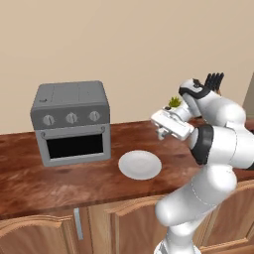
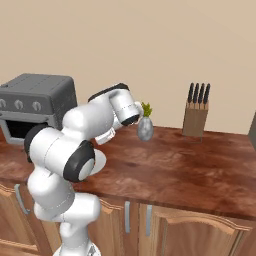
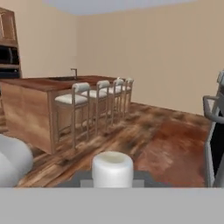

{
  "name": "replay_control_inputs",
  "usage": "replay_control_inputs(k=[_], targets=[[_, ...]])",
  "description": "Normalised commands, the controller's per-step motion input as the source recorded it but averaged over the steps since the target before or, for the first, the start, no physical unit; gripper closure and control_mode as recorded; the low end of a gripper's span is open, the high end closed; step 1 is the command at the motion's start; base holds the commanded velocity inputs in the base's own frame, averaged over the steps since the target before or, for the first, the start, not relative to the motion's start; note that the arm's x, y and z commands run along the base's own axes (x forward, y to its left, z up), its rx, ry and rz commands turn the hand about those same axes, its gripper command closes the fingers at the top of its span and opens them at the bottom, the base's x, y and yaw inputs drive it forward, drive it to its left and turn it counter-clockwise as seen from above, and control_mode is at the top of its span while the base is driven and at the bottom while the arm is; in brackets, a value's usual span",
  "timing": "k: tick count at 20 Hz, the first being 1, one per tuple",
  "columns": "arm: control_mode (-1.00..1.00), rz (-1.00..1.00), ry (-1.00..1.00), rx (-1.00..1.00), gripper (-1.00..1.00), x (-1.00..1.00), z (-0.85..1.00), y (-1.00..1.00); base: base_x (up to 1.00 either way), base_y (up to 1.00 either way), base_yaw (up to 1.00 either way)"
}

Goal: Pick up the marshmallow and place it in the cup of hot chocolate on the dining counter.

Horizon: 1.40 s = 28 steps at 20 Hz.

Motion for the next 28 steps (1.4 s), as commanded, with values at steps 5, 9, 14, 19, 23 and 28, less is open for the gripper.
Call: replay_control_inputs(k=[5, 9, 14, 19, 23, 28], targets=[[-1.0, 0.07, -0.27, 0.11, 1.0, -0.15, 0.0, 0.04, 0.0, 0.0, 0.0], [-1.0, -0.12, -0.22, 0.06, 1.0, -0.22, 0.02, 0.0, 0.0, 0.0, 0.0], [-1.0, -0.32, -0.17, 0.05, 1.0, -0.34, 0.0, 0.14, 0.0, 0.0, 0.0], [-1.0, -0.39, -0.04, 0.05, 1.0, -0.29, 0.0, 0.32, 0.0, 0.0, 0.0], [-1.0, -0.18, 0.0, 0.16, 1.0, -0.26, 0.12, 0.06, 0.0, 0.0, 0.0], [-1.0, 0.0, 0.0, 0.23, 1.0, -0.26, 0.21, -0.09, 0.0, 0.0, 0.0]])
